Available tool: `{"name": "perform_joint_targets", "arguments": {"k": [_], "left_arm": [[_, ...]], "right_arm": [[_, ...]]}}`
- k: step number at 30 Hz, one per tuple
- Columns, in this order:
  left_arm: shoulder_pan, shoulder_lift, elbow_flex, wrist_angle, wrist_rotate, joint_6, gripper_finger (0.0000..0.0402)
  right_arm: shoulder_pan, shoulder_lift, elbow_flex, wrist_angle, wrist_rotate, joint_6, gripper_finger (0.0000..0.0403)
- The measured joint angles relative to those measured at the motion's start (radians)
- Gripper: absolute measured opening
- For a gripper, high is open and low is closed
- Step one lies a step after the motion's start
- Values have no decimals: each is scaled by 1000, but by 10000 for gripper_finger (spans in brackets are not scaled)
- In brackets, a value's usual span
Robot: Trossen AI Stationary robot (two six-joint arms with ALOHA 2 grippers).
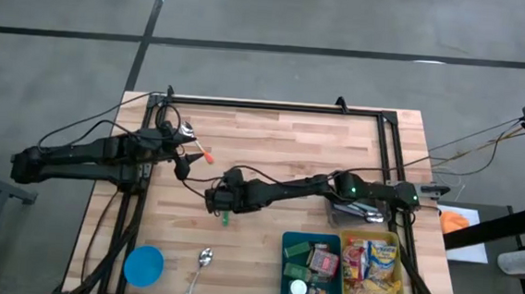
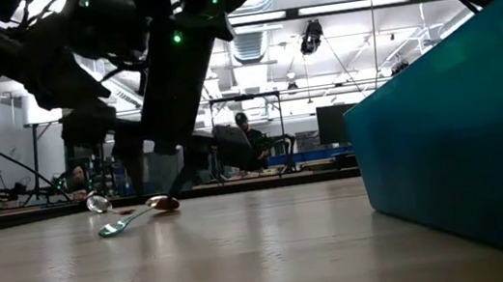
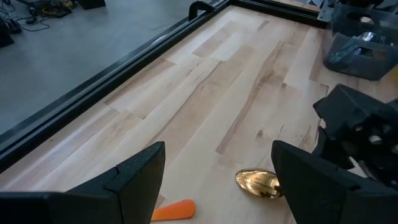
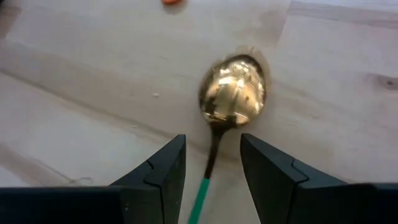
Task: Pick & Place Food Item
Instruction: Put the green spoon into the black bin
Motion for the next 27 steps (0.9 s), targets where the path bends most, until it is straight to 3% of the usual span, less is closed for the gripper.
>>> {"name": "perform_joint_targets", "arguments": {"k": [15,27], "left_arm": [[0,0,0,0,0,0,298],[0,0,0,0,0,0,298]], "right_arm": [[-12,-3,-66,43,-23,32,150],[-16,-6,-66,-25,-30,55,149]]}}
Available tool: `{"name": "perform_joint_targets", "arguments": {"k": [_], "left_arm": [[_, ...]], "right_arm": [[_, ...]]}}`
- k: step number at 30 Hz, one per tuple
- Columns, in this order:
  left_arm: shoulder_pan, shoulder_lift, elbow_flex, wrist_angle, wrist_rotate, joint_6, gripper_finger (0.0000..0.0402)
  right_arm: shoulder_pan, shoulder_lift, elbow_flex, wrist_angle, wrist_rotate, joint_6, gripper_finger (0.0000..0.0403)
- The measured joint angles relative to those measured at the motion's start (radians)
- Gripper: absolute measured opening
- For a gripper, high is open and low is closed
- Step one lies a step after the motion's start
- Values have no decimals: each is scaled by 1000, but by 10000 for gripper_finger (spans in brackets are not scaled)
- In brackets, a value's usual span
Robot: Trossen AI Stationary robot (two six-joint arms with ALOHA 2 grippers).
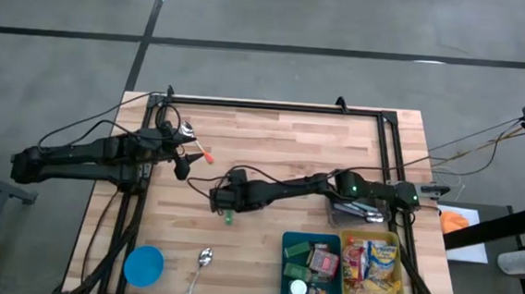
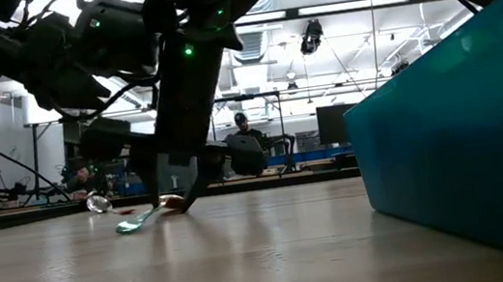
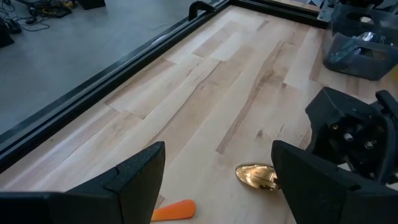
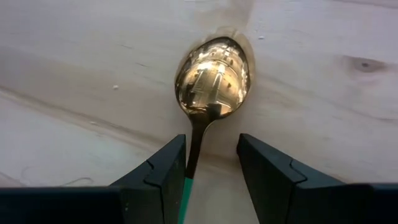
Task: Pick & Place Food Item
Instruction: Put the green spoon into the black bin
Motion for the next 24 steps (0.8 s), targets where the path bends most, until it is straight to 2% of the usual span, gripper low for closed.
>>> {"name": "perform_joint_targets", "arguments": {"k": [14,20,24], "left_arm": [[0,0,0,0,0,0,298],[0,0,0,0,0,0,298],[0,0,0,0,0,0,298]], "right_arm": [[0,0,58,-269,-17,62,150],[3,0,58,-318,-16,78,150],[3,0,58,-299,-14,33,150]]}}
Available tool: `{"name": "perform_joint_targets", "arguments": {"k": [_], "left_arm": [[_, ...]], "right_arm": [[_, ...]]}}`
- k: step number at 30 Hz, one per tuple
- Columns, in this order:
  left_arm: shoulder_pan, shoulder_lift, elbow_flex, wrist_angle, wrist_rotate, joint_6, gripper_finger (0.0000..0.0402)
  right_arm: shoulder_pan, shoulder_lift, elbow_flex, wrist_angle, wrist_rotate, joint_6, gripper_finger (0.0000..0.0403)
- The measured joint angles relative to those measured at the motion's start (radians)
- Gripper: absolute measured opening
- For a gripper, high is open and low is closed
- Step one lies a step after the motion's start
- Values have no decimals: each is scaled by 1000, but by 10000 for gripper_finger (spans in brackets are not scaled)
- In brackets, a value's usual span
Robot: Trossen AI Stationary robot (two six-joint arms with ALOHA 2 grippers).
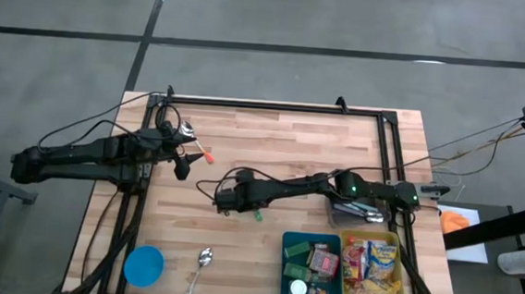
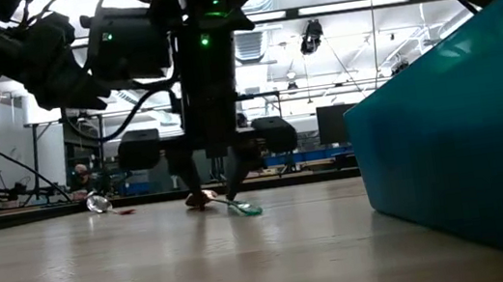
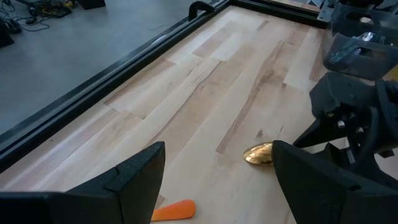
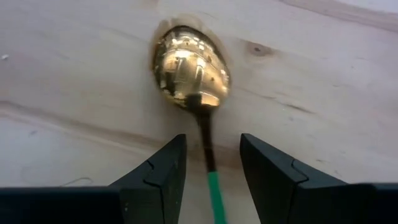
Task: Pick & Place Food Item
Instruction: Put the green spoon into the black bin
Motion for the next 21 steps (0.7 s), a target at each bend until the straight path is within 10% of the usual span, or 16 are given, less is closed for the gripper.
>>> {"name": "perform_joint_targets", "arguments": {"k": [21], "left_arm": [[0,0,0,0,0,0,298]], "right_arm": [[-27,-1,-4,79,5,-244,118]]}}
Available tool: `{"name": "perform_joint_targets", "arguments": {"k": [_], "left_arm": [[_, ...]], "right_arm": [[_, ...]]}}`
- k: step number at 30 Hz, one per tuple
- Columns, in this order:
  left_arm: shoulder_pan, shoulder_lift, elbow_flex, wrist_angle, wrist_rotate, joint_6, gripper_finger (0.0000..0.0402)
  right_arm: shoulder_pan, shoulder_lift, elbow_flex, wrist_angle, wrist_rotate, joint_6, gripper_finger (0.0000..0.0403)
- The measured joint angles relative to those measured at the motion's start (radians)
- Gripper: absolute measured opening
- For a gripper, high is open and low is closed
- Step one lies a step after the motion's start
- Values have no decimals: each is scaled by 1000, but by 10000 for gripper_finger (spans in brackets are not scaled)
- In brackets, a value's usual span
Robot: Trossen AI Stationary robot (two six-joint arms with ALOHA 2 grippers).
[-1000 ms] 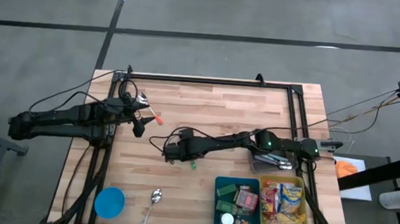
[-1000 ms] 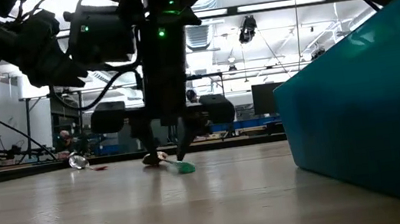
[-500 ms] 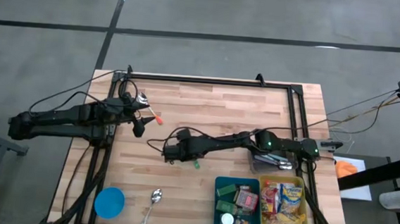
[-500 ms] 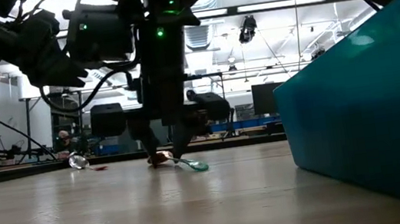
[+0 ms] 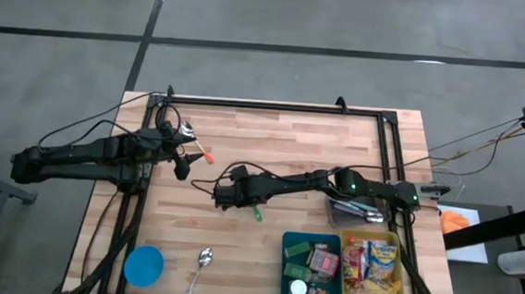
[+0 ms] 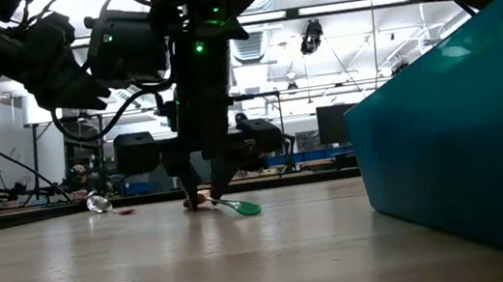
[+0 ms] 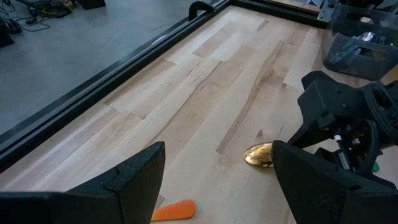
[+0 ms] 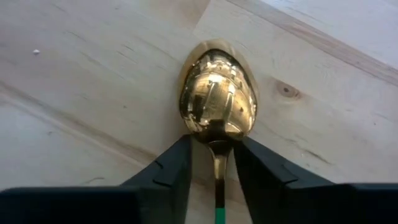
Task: Pick & Place Food Item
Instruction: Put the green spoon into the black bin
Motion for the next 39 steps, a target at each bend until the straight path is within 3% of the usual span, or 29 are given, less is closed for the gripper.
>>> {"name": "perform_joint_targets", "arguments": {"k": [8,25,39], "left_arm": [[0,0,0,0,0,0,298],[0,0,0,0,0,0,298],[0,0,0,0,0,0,298]], "right_arm": [[-1,-2,-11,6,-3,0,19],[-1,-3,-12,-3,-2,0,20],[37,-126,36,-260,58,1,19]]}}
